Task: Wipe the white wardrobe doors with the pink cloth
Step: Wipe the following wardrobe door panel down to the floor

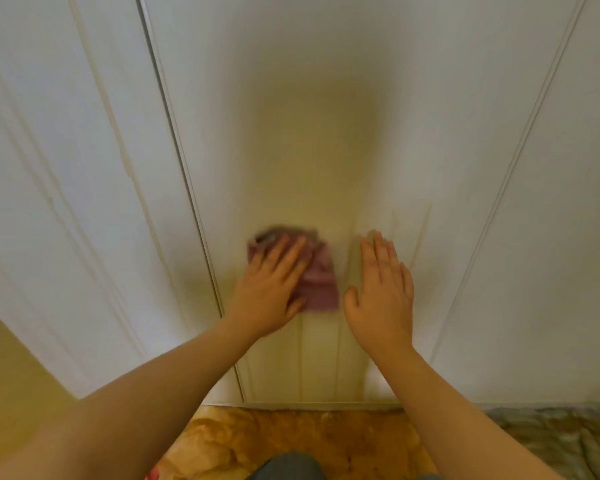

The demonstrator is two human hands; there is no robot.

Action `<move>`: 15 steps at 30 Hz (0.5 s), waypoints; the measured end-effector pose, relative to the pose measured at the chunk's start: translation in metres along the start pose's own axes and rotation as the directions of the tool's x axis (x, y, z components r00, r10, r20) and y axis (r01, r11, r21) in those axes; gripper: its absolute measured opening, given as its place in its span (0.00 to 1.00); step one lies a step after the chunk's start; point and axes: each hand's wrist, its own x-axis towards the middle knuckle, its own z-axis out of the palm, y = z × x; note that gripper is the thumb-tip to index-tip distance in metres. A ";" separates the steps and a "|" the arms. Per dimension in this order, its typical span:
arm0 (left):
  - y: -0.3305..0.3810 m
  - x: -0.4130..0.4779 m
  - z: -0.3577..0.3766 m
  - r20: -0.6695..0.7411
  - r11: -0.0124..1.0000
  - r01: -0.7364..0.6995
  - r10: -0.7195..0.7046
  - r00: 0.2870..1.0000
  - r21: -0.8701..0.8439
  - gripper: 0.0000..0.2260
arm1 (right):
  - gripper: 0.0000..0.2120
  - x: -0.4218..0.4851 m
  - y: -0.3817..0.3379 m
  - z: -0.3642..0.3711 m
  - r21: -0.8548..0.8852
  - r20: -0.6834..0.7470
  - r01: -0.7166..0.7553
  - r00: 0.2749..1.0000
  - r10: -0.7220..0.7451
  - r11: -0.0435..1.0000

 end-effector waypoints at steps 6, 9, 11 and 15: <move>0.014 0.007 -0.014 -0.038 0.998 0.051 -0.052 0.998 -0.028 0.35 | 0.34 0.009 0.006 -0.019 0.041 0.049 0.011 0.999 -0.013 0.999; 0.008 0.047 -0.028 -0.091 0.976 0.202 -0.209 0.974 -0.085 0.35 | 0.35 0.011 0.002 -0.019 0.062 0.037 -0.006 0.999 0.004 0.998; 0.022 0.030 -0.012 -0.050 0.988 0.120 -0.126 0.991 -0.101 0.34 | 0.35 0.006 -0.001 -0.020 0.078 0.064 -0.019 0.998 0.014 0.997; 0.047 -0.014 0.010 0.025 0.991 0.054 -0.051 0.998 -0.119 0.34 | 0.34 0.004 0.007 -0.030 0.080 0.053 -0.028 0.998 0.024 0.996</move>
